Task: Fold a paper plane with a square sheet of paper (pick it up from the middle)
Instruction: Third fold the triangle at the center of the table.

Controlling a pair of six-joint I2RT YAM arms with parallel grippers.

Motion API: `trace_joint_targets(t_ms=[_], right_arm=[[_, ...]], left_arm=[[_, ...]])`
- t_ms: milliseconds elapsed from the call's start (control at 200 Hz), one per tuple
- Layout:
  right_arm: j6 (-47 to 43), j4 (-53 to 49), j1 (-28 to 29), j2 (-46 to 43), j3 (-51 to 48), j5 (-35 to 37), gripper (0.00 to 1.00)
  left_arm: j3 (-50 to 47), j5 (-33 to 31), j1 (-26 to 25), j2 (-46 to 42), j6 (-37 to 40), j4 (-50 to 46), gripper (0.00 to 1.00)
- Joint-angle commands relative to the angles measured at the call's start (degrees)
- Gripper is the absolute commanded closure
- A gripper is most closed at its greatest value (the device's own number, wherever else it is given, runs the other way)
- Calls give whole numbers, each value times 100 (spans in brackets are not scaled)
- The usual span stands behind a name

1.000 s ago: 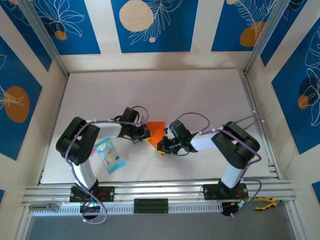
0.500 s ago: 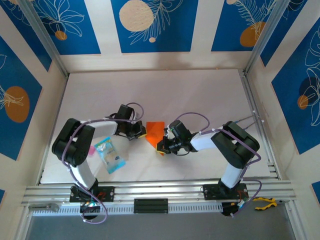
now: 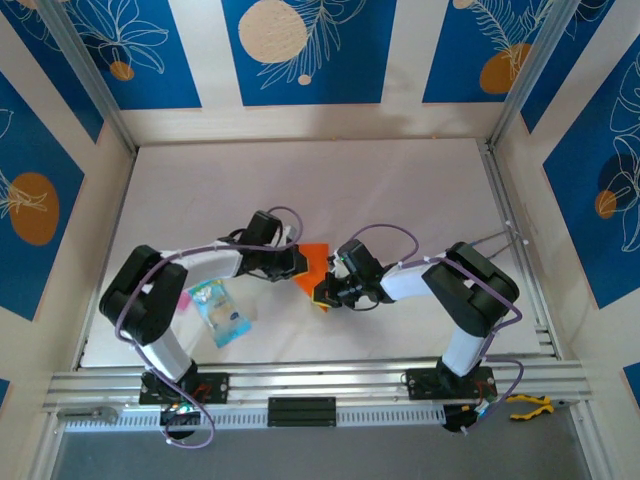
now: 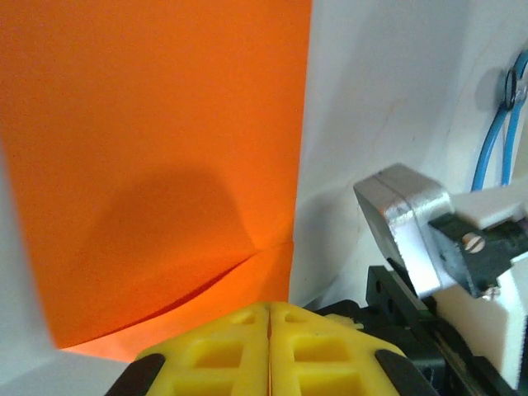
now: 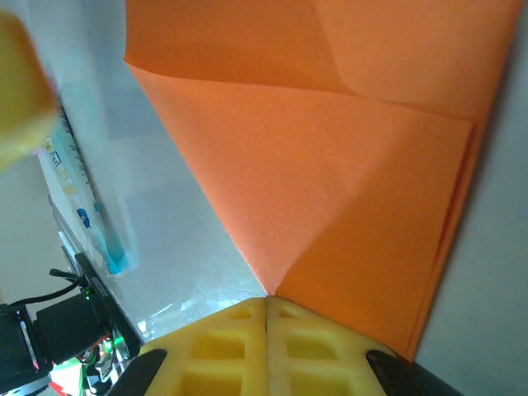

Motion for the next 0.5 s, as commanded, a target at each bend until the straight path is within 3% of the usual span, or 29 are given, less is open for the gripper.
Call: trace_joint_targets(t_ms=[0, 495], right_arm=[[-76, -683, -16, 199, -83, 82, 97], [-224, -1124, -8, -263, 651, 13, 94]], left_arm=[[22, 93, -34, 269, -44, 87, 91], [-116, -368, -34, 729, 136, -341, 97]])
